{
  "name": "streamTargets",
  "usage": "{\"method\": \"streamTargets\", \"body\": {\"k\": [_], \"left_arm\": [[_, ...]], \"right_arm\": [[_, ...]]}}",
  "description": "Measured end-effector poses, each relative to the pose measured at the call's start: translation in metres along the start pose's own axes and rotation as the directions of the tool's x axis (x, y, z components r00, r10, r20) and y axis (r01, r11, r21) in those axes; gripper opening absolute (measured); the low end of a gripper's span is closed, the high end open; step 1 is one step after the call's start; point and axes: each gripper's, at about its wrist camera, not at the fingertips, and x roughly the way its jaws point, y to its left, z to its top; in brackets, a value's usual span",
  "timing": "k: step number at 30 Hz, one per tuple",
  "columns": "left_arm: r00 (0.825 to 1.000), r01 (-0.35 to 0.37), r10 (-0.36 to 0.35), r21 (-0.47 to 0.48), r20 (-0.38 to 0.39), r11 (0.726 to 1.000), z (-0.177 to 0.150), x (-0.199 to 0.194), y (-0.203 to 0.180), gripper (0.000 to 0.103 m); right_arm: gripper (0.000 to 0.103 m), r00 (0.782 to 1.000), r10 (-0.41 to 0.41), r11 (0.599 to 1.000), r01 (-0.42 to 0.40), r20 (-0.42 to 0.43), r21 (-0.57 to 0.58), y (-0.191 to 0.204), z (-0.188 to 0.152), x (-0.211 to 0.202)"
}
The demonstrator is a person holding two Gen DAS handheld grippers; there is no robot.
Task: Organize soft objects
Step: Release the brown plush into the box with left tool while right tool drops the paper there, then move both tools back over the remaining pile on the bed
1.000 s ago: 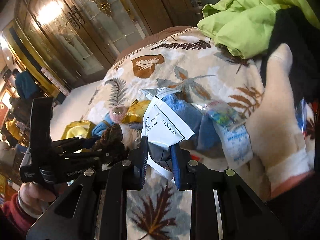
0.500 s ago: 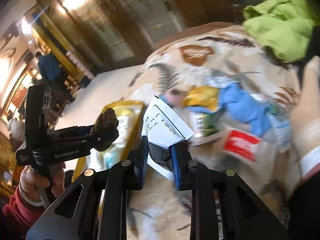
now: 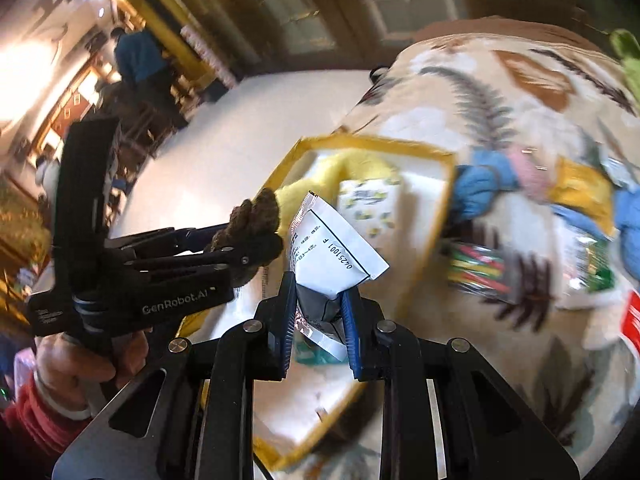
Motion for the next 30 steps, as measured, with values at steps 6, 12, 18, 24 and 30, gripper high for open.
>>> {"method": "streamTargets", "body": {"k": [6,12,18,24,30], "left_arm": [[0.998,-0.068,0.069,-0.018,0.007,0.997,0.000,0.012,0.009,0.052],[0.999,-0.046,0.046,-0.039,0.003,0.998,-0.002,0.016,0.012,0.068],[0.992,-0.097,0.100,-0.039,0.075,0.995,0.000,-0.006,0.006,0.077],[0.993,-0.014,0.019,-0.042,0.115,0.999,0.007,-0.036,-0.004,0.079],[0.990,0.094,-0.100,0.057,0.102,0.994,0.008,-0.042,-0.056,0.079]], "right_arm": [[0.022,0.997,-0.046,0.998,0.043,-0.069,-0.044,0.008,0.001,0.043],[0.035,0.994,-0.092,0.995,0.089,-0.067,-0.051,0.004,0.000,0.045],[0.046,0.998,-0.059,0.998,0.059,-0.011,-0.037,0.002,0.003,0.022],[0.046,0.994,-0.070,0.998,0.070,0.086,0.003,-0.014,-0.006,-0.025],[0.046,0.975,-0.156,0.982,0.137,0.156,0.129,-0.071,-0.031,-0.084]]}}
